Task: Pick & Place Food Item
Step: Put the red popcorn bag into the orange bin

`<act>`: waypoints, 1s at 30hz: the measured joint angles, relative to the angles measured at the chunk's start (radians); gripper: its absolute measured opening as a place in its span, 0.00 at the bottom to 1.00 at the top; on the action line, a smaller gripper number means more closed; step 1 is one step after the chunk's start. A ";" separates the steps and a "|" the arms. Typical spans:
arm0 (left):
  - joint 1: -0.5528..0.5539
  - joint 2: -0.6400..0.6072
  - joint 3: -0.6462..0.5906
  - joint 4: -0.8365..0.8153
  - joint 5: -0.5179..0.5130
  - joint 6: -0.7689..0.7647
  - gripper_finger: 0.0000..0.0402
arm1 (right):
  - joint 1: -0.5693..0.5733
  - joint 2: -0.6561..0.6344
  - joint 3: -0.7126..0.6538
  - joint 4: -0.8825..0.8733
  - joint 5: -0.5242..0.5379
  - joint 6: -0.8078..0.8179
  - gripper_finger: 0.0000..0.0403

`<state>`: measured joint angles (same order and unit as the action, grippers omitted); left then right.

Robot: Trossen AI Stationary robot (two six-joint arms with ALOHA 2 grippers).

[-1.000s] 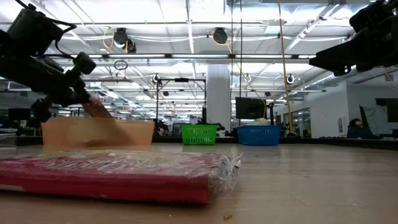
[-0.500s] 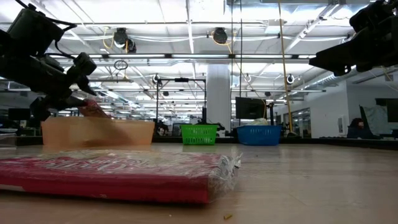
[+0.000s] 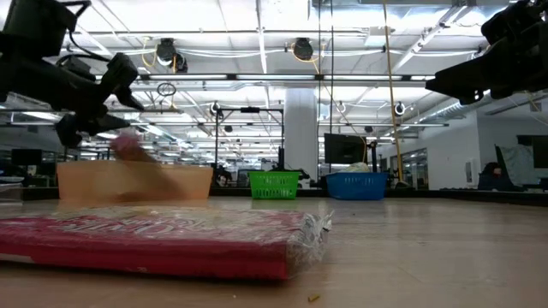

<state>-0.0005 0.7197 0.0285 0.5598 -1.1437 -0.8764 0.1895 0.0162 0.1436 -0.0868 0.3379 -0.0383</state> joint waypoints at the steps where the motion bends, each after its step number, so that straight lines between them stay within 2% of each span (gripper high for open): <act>1: 0.000 0.000 0.000 0.023 0.007 0.026 0.52 | 0.000 0.000 0.000 0.000 0.000 0.000 0.46; 5: 0.000 0.000 0.000 0.075 0.033 0.093 0.52 | 0.000 0.000 0.000 0.000 0.000 0.000 0.46; 12: 0.000 0.000 0.000 0.113 0.102 0.117 0.52 | 0.000 0.000 0.000 0.000 0.000 0.000 0.46; 23: 0.000 0.000 0.000 0.384 0.490 0.301 0.52 | 0.000 0.000 0.000 0.000 0.000 0.000 0.46; 30: 0.000 0.000 0.000 0.395 0.725 0.314 0.52 | 0.000 0.000 0.000 0.000 0.000 0.000 0.46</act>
<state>-0.0006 0.7197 0.0288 0.9549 -0.4192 -0.5621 0.1895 0.0161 0.1436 -0.0870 0.3379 -0.0383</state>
